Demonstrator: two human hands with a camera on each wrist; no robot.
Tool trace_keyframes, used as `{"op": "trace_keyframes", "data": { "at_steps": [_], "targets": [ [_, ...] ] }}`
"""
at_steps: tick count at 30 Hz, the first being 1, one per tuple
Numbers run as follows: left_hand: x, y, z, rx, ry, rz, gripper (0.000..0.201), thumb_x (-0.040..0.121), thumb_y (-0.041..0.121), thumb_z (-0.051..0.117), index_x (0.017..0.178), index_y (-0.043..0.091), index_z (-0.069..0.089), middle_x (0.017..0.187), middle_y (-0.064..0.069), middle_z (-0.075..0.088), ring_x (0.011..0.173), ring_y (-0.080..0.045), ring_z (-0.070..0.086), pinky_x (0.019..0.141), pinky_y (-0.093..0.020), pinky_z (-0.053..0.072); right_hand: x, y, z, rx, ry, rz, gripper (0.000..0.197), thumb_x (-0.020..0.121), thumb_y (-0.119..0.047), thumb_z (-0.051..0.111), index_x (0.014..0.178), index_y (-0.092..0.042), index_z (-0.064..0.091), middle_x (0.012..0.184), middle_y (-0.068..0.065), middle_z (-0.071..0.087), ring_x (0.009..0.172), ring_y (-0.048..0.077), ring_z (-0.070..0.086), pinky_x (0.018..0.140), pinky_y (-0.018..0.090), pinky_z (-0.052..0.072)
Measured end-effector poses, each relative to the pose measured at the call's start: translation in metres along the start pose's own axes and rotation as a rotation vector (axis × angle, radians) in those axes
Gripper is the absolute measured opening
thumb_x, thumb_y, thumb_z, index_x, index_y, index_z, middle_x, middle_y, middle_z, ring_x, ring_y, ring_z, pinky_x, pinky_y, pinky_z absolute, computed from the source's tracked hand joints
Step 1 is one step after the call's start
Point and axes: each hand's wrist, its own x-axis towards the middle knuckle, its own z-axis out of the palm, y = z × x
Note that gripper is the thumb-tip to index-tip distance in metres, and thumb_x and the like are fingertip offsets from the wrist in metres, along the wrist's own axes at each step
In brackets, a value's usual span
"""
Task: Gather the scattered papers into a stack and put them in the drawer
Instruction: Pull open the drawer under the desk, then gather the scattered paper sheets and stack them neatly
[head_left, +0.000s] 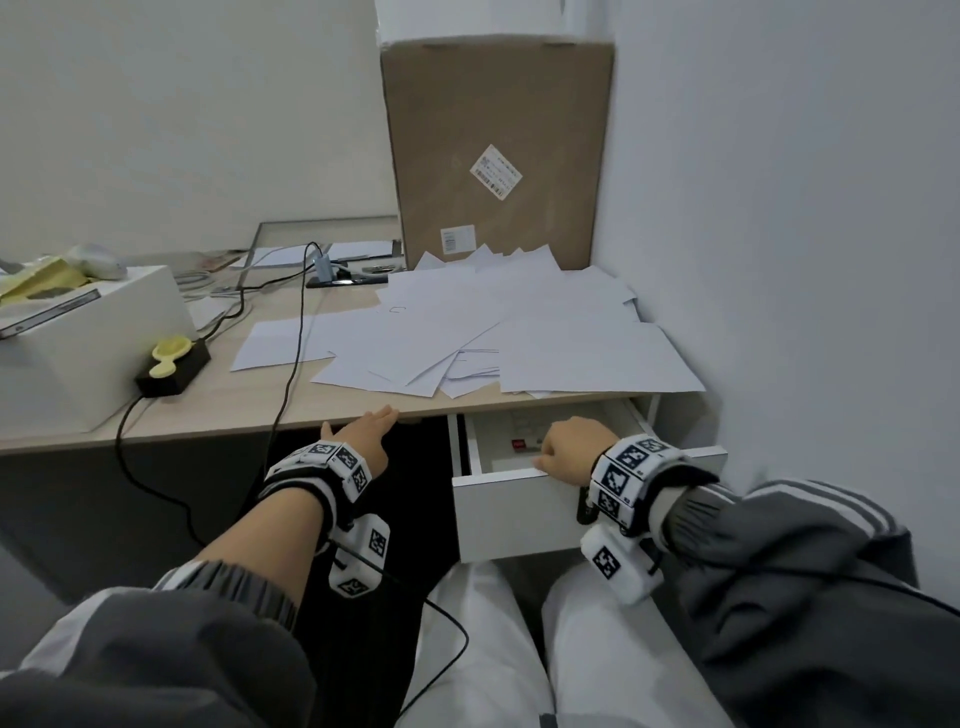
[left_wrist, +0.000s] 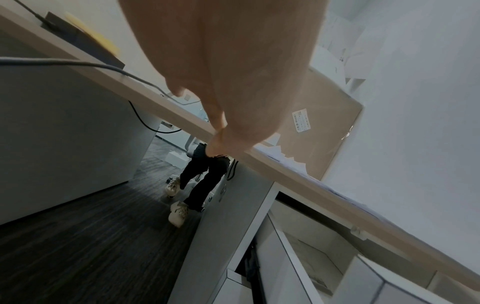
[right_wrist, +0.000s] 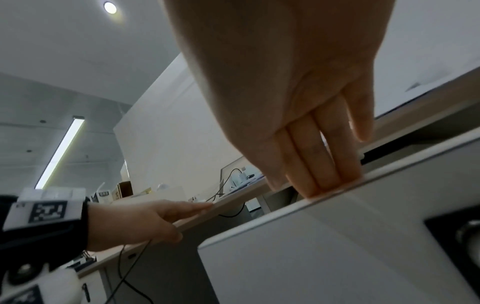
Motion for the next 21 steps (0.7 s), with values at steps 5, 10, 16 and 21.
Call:
{"op": "trace_keyframes", "data": {
  "at_steps": [5, 10, 16, 21],
  "targets": [
    [0.002, -0.002, -0.002, -0.01, -0.011, 0.002, 0.078, 0.09, -0.002, 0.037, 0.154, 0.03, 0.007, 0.161, 0.015, 0.001, 0.15, -0.012, 0.005, 0.12, -0.054, 0.002, -0.009, 0.004, -0.016, 0.099, -0.212, -0.007, 0.041, 0.093, -0.043, 0.05, 0.086, -0.011, 0.075, 0.088, 0.0, 0.073, 0.087, 0.018, 0.068, 0.084, 0.028, 0.051],
    [0.009, -0.01, 0.001, -0.079, 0.016, 0.01, 0.075, 0.091, 0.002, 0.041, 0.153, 0.031, 0.01, 0.161, 0.01, 0.01, 0.148, -0.017, 0.016, 0.121, -0.045, 0.014, -0.033, 0.01, -0.026, 0.23, -0.551, -0.029, 0.044, 0.092, -0.048, 0.049, 0.107, -0.012, 0.072, 0.103, -0.003, 0.073, 0.097, 0.01, 0.069, 0.093, 0.027, 0.047],
    [0.011, -0.012, 0.002, -0.105, 0.056, 0.006, 0.072, 0.091, 0.005, 0.041, 0.153, 0.029, 0.013, 0.16, 0.006, 0.016, 0.146, -0.019, 0.023, 0.119, -0.039, 0.021, -0.049, 0.006, -0.024, 0.184, -0.758, -0.067, 0.046, 0.092, -0.051, 0.048, 0.11, -0.016, 0.07, 0.11, -0.002, 0.072, 0.106, 0.011, 0.066, 0.101, 0.03, 0.042],
    [0.017, -0.009, -0.011, -0.115, 0.125, 0.047, 0.05, 0.094, 0.011, 0.042, 0.142, 0.023, 0.043, 0.148, -0.004, 0.044, 0.133, -0.025, 0.043, 0.11, -0.032, 0.036, -0.035, 0.009, -0.044, 0.272, -0.545, -0.132, 0.034, 0.094, -0.045, 0.049, 0.106, -0.02, 0.068, 0.101, -0.009, 0.07, 0.098, 0.009, 0.066, 0.09, 0.028, 0.045]
  ]
}}
